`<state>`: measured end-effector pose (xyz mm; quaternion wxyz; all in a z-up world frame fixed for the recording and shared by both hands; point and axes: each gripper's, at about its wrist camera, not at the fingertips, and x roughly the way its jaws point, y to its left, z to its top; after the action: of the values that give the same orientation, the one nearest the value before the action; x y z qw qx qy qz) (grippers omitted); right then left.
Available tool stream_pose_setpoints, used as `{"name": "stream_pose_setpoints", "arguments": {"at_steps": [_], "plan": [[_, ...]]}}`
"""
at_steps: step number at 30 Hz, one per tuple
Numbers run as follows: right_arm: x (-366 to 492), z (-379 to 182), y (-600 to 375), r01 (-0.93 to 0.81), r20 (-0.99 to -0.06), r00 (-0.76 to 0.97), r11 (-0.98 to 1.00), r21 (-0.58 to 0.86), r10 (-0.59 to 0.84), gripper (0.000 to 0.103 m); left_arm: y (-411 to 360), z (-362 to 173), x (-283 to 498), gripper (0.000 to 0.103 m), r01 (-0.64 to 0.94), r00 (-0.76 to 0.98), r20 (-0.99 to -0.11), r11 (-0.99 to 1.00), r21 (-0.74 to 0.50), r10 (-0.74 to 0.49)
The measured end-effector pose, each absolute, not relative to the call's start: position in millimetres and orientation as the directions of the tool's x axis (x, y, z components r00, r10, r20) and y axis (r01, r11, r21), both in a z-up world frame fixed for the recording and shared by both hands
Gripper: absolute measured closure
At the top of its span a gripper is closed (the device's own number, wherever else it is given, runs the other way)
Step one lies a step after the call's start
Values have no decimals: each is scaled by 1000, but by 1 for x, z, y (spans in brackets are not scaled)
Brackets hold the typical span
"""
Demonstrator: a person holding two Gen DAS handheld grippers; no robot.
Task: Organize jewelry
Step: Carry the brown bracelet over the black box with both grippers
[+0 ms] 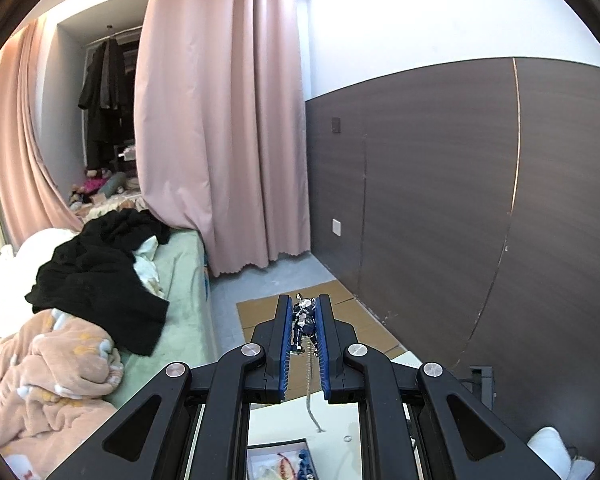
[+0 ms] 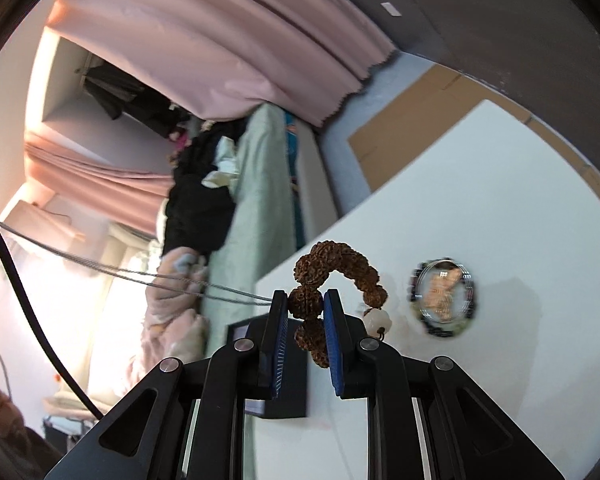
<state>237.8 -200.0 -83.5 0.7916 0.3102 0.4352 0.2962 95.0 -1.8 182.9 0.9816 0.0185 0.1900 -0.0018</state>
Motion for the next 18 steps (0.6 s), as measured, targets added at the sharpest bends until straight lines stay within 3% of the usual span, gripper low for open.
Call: {"name": "stream_pose_setpoints", "arguments": {"at_steps": [10,18], "plan": [[227,-70,-167,-301,-354,421,497,814,835,84,14,189,88,91,-27,928,-371,998,63,48],[226,-74,-130,-331,-314,374,443,833,872,84,26,196,80,91,-54,928,-364,995,78,79]]}}
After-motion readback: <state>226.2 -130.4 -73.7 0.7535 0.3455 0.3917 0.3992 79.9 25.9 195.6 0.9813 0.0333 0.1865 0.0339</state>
